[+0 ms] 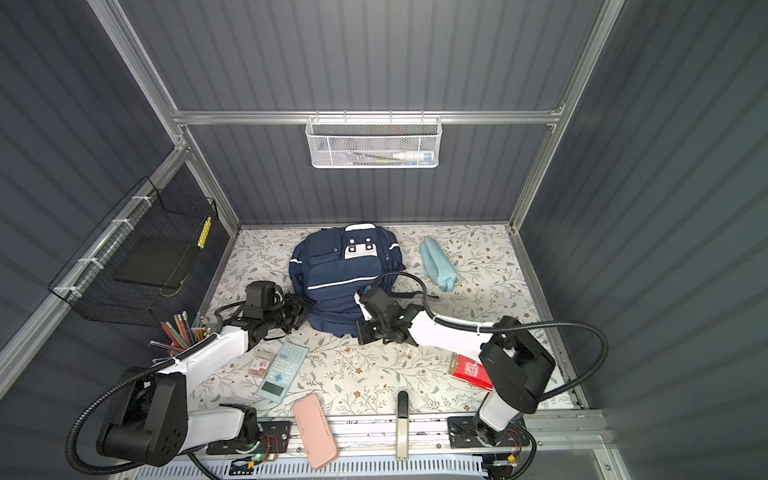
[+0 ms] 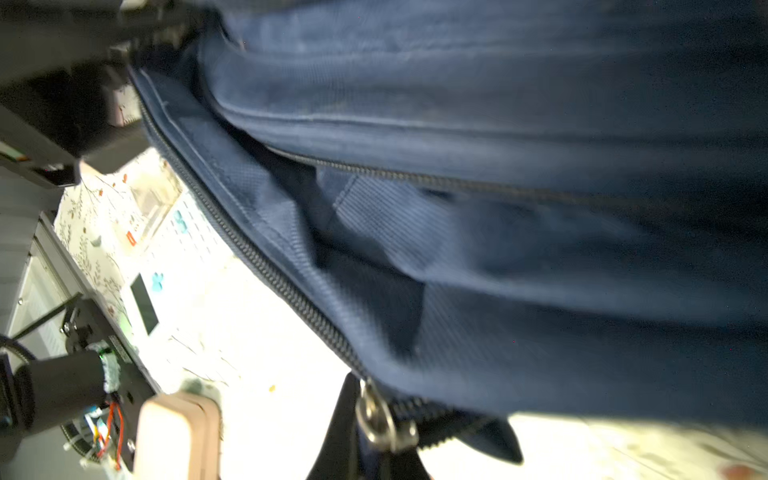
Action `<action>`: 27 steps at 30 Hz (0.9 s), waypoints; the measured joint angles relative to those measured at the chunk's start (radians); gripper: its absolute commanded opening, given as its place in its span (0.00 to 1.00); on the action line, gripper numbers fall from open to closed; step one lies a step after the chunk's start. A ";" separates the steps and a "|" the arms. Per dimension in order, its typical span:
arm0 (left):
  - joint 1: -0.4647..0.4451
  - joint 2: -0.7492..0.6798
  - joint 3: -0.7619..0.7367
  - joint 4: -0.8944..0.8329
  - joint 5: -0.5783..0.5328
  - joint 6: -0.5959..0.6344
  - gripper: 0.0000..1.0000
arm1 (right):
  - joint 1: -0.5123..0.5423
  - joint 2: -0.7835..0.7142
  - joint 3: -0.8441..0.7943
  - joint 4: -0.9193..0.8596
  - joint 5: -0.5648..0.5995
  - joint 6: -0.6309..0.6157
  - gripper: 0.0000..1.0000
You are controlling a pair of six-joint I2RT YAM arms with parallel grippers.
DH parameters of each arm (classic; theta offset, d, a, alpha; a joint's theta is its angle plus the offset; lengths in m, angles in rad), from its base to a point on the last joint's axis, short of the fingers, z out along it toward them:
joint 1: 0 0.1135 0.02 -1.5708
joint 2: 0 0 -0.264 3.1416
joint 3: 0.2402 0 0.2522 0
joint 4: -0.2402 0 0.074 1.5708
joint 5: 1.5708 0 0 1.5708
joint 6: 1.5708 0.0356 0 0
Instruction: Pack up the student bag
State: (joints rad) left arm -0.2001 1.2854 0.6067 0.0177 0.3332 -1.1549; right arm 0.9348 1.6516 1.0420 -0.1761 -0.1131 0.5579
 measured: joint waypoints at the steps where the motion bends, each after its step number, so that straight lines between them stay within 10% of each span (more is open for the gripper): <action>1: 0.008 -0.010 0.000 -0.007 -0.018 -0.002 0.81 | 0.017 0.032 0.034 0.003 0.012 0.020 0.00; 12: -0.016 -0.182 -0.108 0.035 -0.162 -0.067 0.74 | 0.082 0.320 0.369 -0.057 0.034 0.114 0.00; 14: -0.016 -0.172 -0.109 0.025 -0.167 -0.065 0.27 | 0.089 0.330 0.370 -0.062 0.034 0.117 0.00; 16: -0.009 -0.172 -0.105 -0.017 -0.176 -0.051 0.02 | 0.090 0.333 0.369 -0.064 0.034 0.119 0.00; 27: 0.068 -0.138 -0.075 -0.065 0.040 0.015 0.00 | -0.009 0.053 0.010 0.120 -0.058 0.071 0.00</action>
State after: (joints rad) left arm -0.1326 1.1477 0.5320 -0.0471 0.3737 -1.1397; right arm 0.9257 1.7050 1.0515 -0.0559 -0.1711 0.6285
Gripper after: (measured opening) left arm 0.077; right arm 0.071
